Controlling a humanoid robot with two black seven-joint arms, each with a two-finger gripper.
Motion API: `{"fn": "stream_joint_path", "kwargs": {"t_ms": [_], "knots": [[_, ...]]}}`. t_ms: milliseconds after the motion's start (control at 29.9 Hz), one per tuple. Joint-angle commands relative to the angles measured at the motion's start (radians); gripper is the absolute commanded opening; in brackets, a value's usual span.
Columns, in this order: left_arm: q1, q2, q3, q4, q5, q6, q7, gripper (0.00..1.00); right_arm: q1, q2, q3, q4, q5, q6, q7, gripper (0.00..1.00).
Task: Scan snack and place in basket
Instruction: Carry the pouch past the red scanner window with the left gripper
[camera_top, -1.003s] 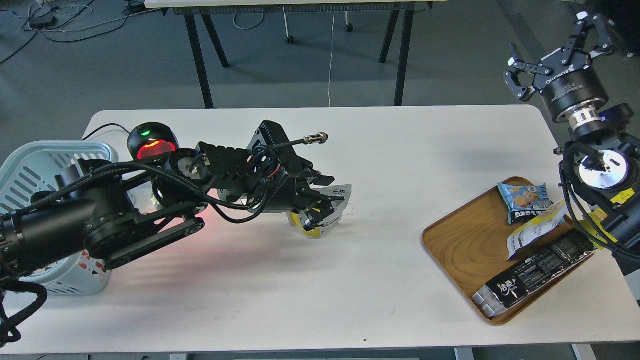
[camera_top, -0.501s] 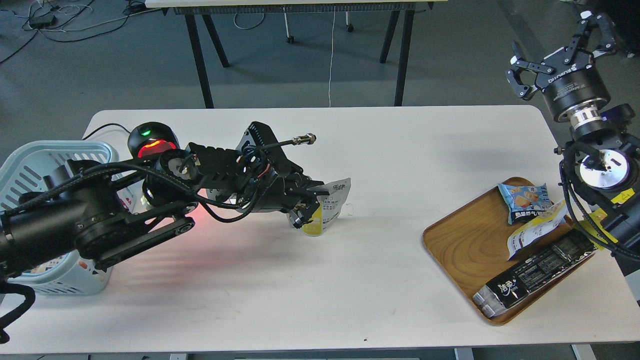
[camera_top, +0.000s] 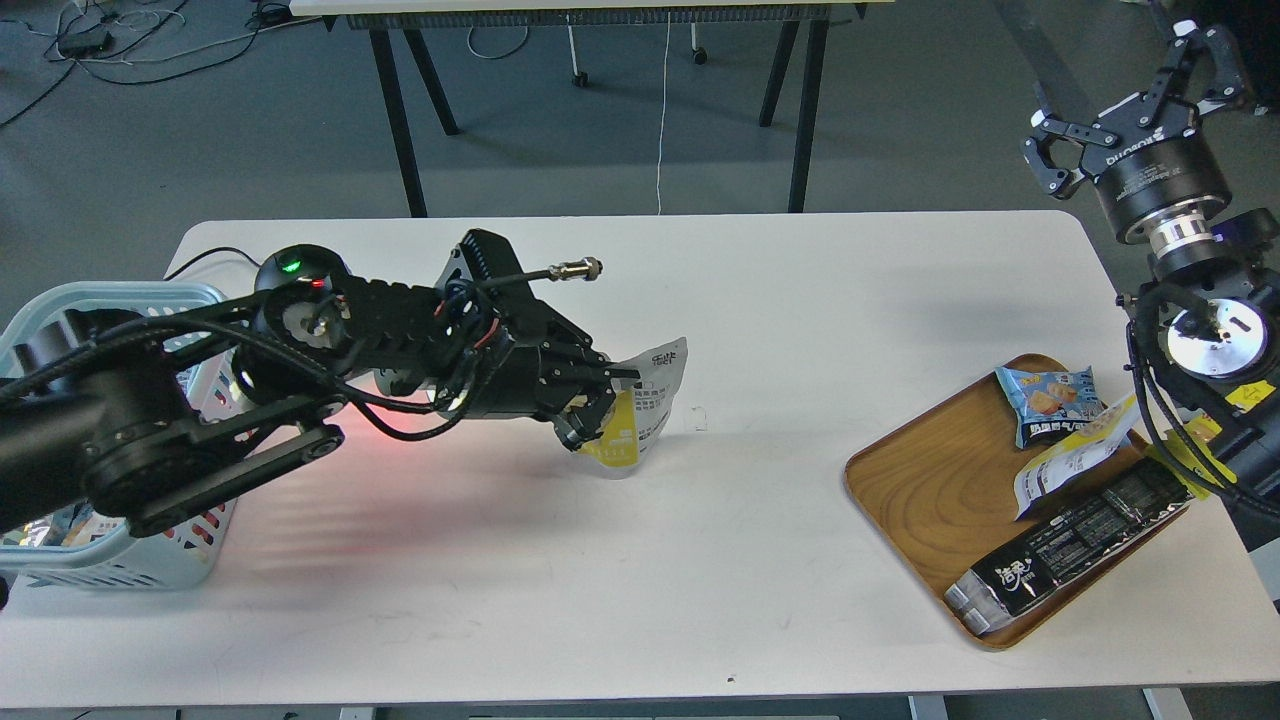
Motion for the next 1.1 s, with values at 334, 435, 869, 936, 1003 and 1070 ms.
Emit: {"fn": "stream_joint_path", "kwargs": {"t_ms": [334, 435, 869, 936, 1003, 1070], "knots": [[0.029, 0.381, -0.058, 0.023, 0.000, 0.000, -0.119, 0.00, 0.000, 0.011, 0.016, 0.002, -0.001, 0.000, 0.000, 0.99], [0.035, 0.395, -0.058, 0.032, 0.000, 0.000, -0.125, 0.00, 0.000, 0.011, 0.020, 0.002, -0.001, 0.000, 0.000, 0.99], [0.038, 0.409, -0.056, 0.031, 0.000, 0.000, -0.127, 0.00, 0.001, 0.010, 0.020, 0.002, -0.001, 0.000, 0.000, 0.99], [0.038, 0.411, -0.056, 0.025, 0.000, 0.000, -0.127, 0.00, 0.001, 0.010, 0.022, 0.002, -0.001, 0.000, 0.000, 0.99], [0.038, 0.417, -0.056, 0.020, 0.000, 0.000, -0.127, 0.00, 0.003, 0.010, 0.023, 0.003, -0.001, 0.000, 0.000, 0.99], [0.038, 0.437, -0.058, 0.005, 0.000, 0.000, -0.130, 0.00, 0.005, 0.010, 0.027, 0.003, -0.001, 0.000, 0.000, 0.99]]}}
